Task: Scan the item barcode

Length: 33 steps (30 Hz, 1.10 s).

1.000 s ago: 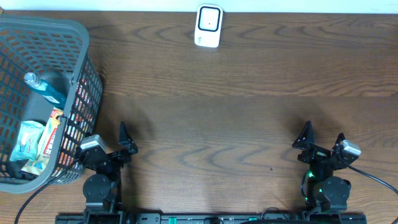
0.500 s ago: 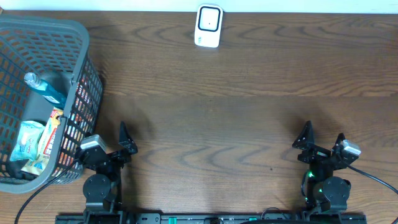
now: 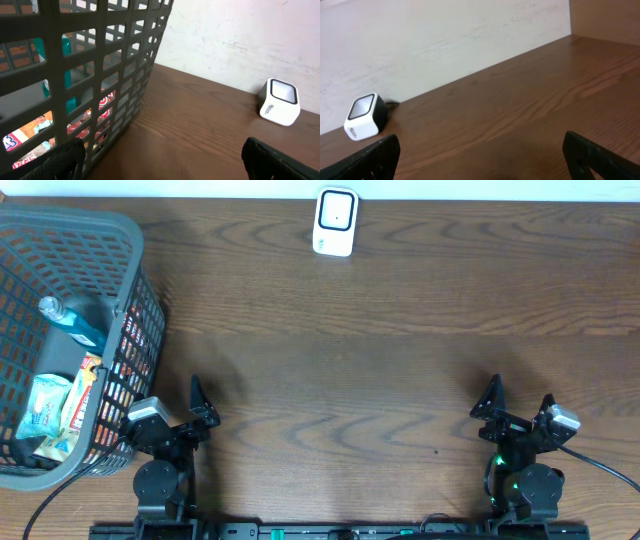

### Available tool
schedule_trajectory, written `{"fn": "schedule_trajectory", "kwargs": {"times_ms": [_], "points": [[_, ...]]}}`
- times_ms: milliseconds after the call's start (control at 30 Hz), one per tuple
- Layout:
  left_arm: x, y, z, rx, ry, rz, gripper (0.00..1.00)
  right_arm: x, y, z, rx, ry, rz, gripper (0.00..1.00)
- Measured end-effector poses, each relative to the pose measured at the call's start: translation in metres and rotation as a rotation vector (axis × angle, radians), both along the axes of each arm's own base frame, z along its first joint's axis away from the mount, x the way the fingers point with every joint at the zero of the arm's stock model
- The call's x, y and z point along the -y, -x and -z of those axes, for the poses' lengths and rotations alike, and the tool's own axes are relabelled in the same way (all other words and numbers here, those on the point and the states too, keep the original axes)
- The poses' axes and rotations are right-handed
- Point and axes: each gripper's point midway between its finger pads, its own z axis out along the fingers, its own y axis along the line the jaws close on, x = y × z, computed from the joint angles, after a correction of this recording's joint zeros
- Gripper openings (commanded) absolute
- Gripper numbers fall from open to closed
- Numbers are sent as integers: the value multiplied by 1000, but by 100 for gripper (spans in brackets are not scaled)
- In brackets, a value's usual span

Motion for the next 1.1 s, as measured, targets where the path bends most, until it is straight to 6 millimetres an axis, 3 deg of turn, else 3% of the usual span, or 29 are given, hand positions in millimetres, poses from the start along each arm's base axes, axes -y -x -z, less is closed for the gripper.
{"fn": "schedule_trajectory", "kwargs": {"times_ms": [167,333,533,767,867,1100], "points": [[7,-2,-1,7,20,41,98,0,0,0,0,0,0,99],[45,-4,1,4,51,259,98,0,0,0,0,0,0,99],[96,7,-4,15,78,565,98,0,0,0,0,0,0,99],[120,19,-7,0,155,712,98,0,0,0,0,0,0,99],[123,23,-25,23,186,729,98,0,0,0,0,0,0,99],[127,33,-112,110,224,764,98,0,0,0,-1,0,-1,99]]}}
